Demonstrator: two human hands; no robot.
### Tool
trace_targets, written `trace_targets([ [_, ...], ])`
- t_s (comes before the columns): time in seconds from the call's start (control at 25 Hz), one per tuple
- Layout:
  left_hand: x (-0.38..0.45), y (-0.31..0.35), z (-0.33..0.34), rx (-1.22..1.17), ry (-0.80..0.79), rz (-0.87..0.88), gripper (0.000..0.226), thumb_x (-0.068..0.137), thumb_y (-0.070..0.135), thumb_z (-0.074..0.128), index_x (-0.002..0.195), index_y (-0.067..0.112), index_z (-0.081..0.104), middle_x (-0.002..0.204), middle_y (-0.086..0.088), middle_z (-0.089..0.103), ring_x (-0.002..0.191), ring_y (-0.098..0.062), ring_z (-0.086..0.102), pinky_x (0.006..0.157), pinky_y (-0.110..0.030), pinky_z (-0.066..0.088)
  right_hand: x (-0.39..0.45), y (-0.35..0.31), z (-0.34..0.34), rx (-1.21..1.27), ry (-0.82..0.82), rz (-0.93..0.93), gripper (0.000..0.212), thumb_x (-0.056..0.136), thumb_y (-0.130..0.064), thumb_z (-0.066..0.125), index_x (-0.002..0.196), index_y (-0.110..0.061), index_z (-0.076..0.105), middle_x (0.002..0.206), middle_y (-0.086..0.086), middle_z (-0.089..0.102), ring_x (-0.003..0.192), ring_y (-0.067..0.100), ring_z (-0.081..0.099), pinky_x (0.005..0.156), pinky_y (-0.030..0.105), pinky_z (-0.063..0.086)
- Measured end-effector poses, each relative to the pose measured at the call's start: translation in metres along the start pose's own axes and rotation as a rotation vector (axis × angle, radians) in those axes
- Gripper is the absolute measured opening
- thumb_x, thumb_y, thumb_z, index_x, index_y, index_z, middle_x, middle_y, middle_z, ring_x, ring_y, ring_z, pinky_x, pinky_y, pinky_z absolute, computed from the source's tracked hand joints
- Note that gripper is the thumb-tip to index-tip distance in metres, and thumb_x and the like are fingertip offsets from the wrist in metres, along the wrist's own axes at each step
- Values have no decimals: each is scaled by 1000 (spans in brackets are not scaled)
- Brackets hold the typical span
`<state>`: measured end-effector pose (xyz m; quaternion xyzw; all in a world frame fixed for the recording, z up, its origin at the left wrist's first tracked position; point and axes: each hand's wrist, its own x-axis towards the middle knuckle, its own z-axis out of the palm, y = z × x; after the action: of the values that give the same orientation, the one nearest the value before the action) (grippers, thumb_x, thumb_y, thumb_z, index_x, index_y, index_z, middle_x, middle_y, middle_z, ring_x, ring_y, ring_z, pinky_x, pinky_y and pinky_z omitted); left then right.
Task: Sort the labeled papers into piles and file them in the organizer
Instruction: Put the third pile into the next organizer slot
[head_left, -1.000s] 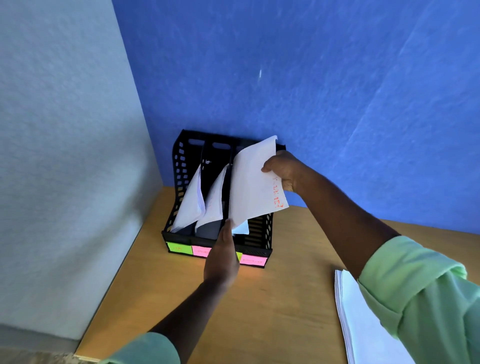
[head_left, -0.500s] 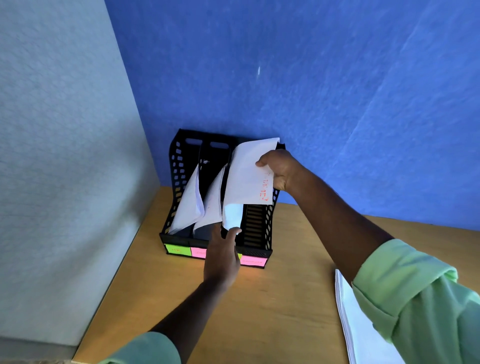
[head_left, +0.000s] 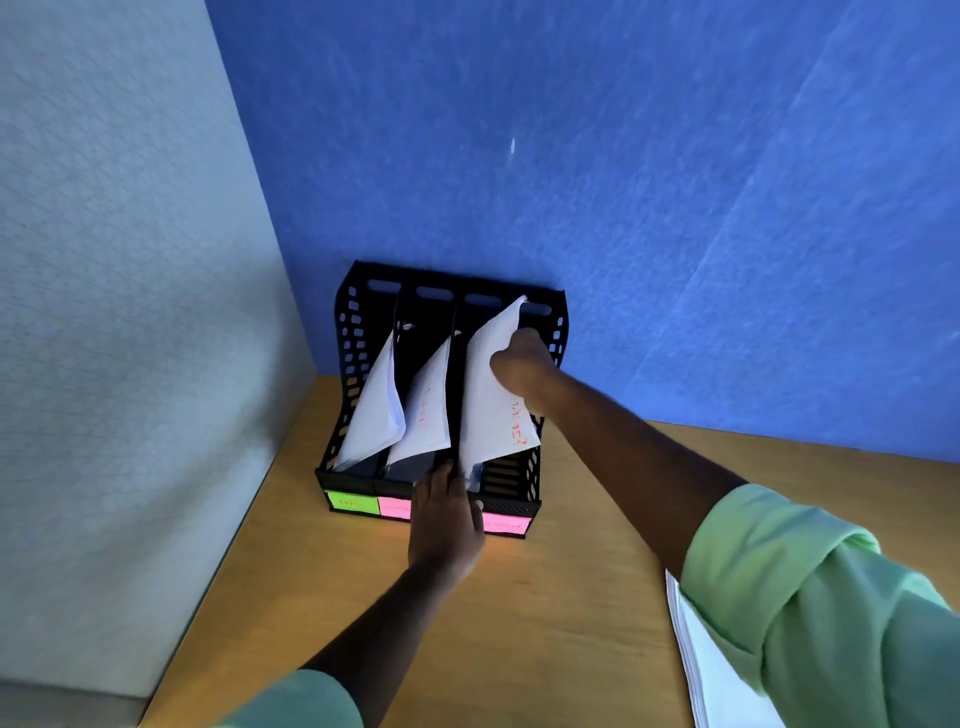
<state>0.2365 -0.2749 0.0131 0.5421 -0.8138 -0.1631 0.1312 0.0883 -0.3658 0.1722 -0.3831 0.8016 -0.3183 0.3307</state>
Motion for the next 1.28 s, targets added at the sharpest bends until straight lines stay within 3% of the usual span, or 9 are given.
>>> trace_targets([
  [0.08,-3,-3,-2,-35,-6,6,39,96,32,50,134,26,54,156,-4,28,144,-26,24,118,-39,24,5,4,22,-169,-37,-1,8,95,-4,46,99,-5,40,83,7,45,69,17,46,57,24,39],
  [0.2,-4,-7,-5,-14,-59,23,47,94,35,54,141,42,46,161,-2,17,148,-27,16,121,-47,18,15,6,40,-186,-33,47,37,95,-4,47,129,5,34,80,4,44,63,11,43,43,20,31],
  [0.36,-4,-5,-8,-37,-64,-9,61,97,34,47,154,32,24,160,-4,24,146,-25,22,121,-44,17,25,2,47,-68,-4,131,49,99,-7,45,143,8,31,114,15,56,93,23,57,59,24,43],
  [0.44,0,-5,-10,-69,-22,-42,62,98,30,45,155,22,22,151,-5,38,138,-23,34,118,-42,24,25,1,49,7,12,125,43,96,-9,53,136,5,44,112,15,58,98,26,60,69,31,47],
  [0.6,12,-10,-14,-72,-6,-50,59,97,24,46,152,16,27,145,-5,45,135,-21,39,116,-42,27,15,10,49,150,-92,50,33,91,-25,72,110,1,65,98,17,68,88,31,68,68,34,50],
  [0.8,17,-11,-11,0,-68,-47,59,96,30,47,151,19,29,150,-6,40,139,-26,34,119,-47,22,-2,33,49,-13,-74,-18,24,88,-18,61,105,-2,65,101,14,69,83,23,66,60,28,46],
  [0.92,17,-11,-10,35,-123,-15,52,97,35,46,147,24,37,155,-7,31,143,-29,27,120,-50,16,-7,49,50,-79,-67,-20,9,89,-13,56,85,-5,55,83,7,57,66,17,49,51,25,34],
  [1.16,5,-13,-15,-2,-76,45,39,94,33,52,133,25,48,157,-7,23,148,-27,17,119,-47,18,-14,68,43,-64,49,-36,46,92,-36,65,56,-20,41,51,-5,40,49,14,41,50,26,29],
  [1.28,-6,-18,-17,-21,-62,65,38,94,32,54,131,25,48,160,-8,18,150,-28,12,120,-45,16,-24,80,39,-9,82,-18,53,93,-48,64,55,-15,49,54,3,50,53,16,50,55,30,40],
])
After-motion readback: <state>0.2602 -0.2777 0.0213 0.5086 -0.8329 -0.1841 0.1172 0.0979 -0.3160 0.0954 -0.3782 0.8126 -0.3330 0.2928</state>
